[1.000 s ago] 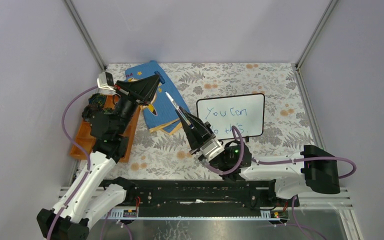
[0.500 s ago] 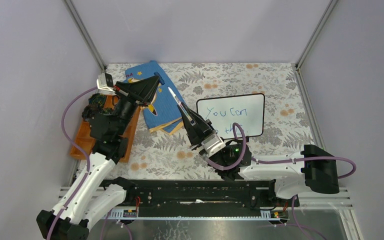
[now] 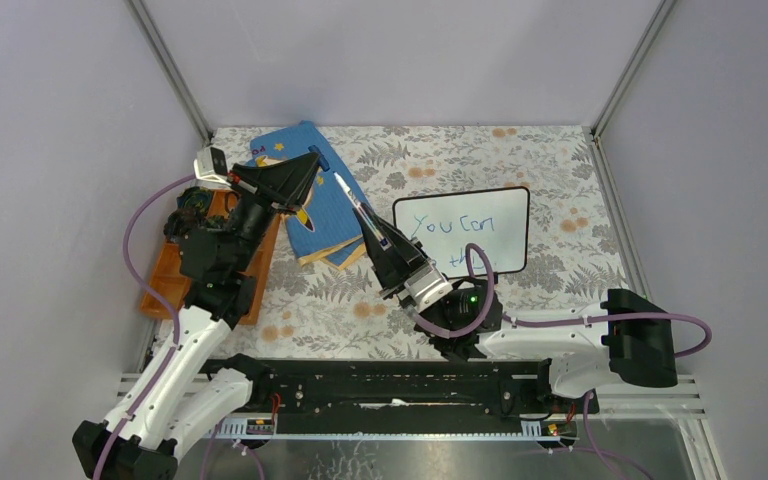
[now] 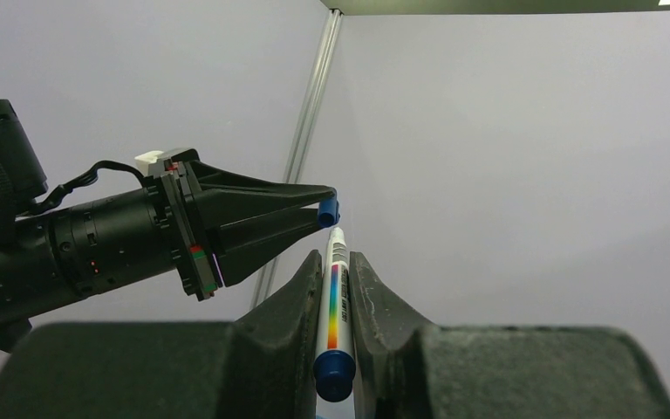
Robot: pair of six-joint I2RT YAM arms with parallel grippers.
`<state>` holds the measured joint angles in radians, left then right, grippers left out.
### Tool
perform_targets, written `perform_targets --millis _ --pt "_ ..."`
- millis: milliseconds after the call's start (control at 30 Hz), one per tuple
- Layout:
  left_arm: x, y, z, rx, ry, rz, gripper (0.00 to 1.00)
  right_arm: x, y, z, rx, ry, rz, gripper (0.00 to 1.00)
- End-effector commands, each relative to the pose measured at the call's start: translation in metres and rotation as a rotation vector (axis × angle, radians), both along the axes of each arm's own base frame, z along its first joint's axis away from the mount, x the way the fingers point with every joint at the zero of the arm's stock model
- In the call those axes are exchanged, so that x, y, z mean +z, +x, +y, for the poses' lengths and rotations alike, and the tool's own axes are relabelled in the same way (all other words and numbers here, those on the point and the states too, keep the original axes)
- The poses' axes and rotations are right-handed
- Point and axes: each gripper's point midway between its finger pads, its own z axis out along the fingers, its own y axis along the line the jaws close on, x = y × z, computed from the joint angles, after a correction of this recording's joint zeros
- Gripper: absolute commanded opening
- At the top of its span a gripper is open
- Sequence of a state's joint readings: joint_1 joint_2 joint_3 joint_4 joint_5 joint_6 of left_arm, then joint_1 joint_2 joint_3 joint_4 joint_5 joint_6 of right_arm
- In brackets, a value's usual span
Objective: Write a sentence on the whiteboard
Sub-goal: Close the whiteboard marker at the center of the board.
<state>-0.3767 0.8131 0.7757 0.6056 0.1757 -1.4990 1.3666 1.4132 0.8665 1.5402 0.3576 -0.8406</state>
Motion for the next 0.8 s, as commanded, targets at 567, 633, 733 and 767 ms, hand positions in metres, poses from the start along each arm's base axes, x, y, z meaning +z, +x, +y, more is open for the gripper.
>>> perform_targets --millis 567,633,733,767 --pt "-0.0002 -0.0048 -0.0024 -0.002 0.018 -0.019 0.00 0.0424 -0.0067 -0.0308 0.016 0.227 -0.019 0.00" --pt "-0.0006 -0.0047 -0.0029 -0.002 0.022 -0.019 0.00 0.0421 -0.0069 -0.0301 0.019 0.227 -0.018 0.00" --pt "-0.0021 -0.0040 -0.0030 -0.002 0.023 -0.013 0.00 0.0425 -0.0068 -0.0301 0.020 0.229 -0.017 0.00" --pt "-0.0028 -0.0037 -0.0031 -0.002 0.023 -0.012 0.00 0.0420 -0.0067 -0.0297 0.020 0.228 -0.016 0.00"
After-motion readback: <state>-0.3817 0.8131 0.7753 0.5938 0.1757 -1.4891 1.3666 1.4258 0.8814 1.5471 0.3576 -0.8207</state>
